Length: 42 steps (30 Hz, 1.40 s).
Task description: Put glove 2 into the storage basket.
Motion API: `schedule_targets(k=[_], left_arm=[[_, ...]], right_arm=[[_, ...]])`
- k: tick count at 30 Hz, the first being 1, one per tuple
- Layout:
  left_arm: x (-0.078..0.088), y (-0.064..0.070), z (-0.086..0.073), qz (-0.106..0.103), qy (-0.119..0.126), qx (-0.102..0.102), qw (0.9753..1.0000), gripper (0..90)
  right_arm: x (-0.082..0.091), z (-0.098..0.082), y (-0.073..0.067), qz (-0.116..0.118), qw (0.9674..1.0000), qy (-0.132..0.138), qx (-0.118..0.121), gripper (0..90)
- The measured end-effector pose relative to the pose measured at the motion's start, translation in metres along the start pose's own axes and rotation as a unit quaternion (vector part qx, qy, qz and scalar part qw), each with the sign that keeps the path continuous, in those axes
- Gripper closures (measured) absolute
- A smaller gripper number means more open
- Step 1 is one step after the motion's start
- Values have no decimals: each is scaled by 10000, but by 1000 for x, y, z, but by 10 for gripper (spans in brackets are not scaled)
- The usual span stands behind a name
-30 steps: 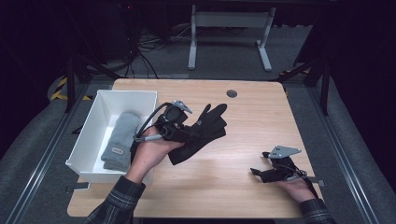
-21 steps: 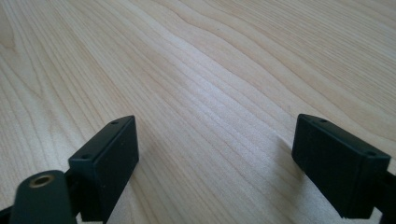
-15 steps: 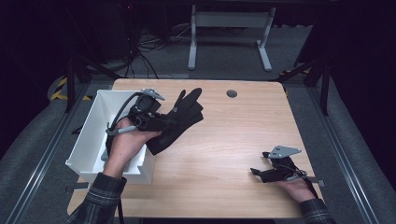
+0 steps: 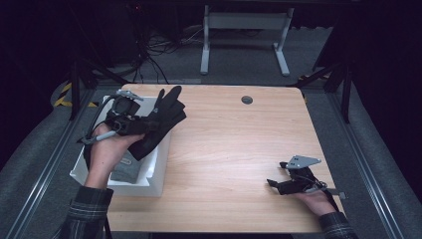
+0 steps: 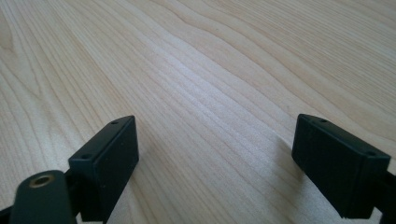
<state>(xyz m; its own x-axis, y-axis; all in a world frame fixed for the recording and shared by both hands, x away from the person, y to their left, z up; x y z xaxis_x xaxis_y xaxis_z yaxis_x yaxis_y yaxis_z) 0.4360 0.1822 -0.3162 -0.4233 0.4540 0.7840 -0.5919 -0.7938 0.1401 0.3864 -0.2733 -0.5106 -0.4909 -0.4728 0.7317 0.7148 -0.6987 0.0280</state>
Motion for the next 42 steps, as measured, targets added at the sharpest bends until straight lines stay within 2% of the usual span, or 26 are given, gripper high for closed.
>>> schedule_targets(k=[3, 6, 9, 17, 20, 26, 31, 35, 38, 42], left_arm=[[4, -15, -8, 102, 20, 254, 9996, 672], [5, -32, -18, 294, 0, 484, 9984, 672], [3, -43, -27, 449, -79, 637, 9969, 672], [-26, -66, -49, 690, -425, 963, 9920, 669], [-39, -73, -57, 696, -504, 1124, 9899, 668], [-61, -85, -72, 842, -741, 1236, 9860, 657], [-70, -89, -80, 825, -780, 1272, 9854, 634], [-69, -91, -80, 837, -758, 1291, 9852, 565], [-65, -93, -79, 907, -701, 1333, 9844, 443], [-59, -92, -74, 946, -522, 1298, 9856, 351]], right_arm=[[0, 0, 0, -6, 10000, 5, -4, 149], [0, 0, 0, -6, 10000, 3, 0, 149], [0, 0, 0, -16, 10000, 8, -13, 149], [0, 0, 0, -26, 10000, 10, -22, 149], [0, 0, 0, -25, 10000, 10, -21, 149], [0, 0, 0, -26, 10000, 10, -22, 149], [0, 0, 0, -25, 10000, 9, -23, 149], [0, 0, 1, -28, 10000, 10, -23, 149], [0, 0, 1, -29, 10000, 10, -23, 149], [0, 0, 1, -28, 10000, 10, -23, 149]])
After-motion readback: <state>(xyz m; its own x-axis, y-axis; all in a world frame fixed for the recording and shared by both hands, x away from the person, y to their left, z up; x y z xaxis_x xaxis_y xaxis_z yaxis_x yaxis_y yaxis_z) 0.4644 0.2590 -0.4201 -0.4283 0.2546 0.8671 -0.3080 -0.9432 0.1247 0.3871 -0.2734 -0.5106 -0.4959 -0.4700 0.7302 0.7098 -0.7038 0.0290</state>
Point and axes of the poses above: each handheld gripper's, and its own axes: x roughly backward along the jaws, z roughly out of its top, y roughly to its right, the point moved 6 cm from there along -x, roughly forward along the jaws, and after that the axes turned 4 degrees about -y, right-handed, at the moved point
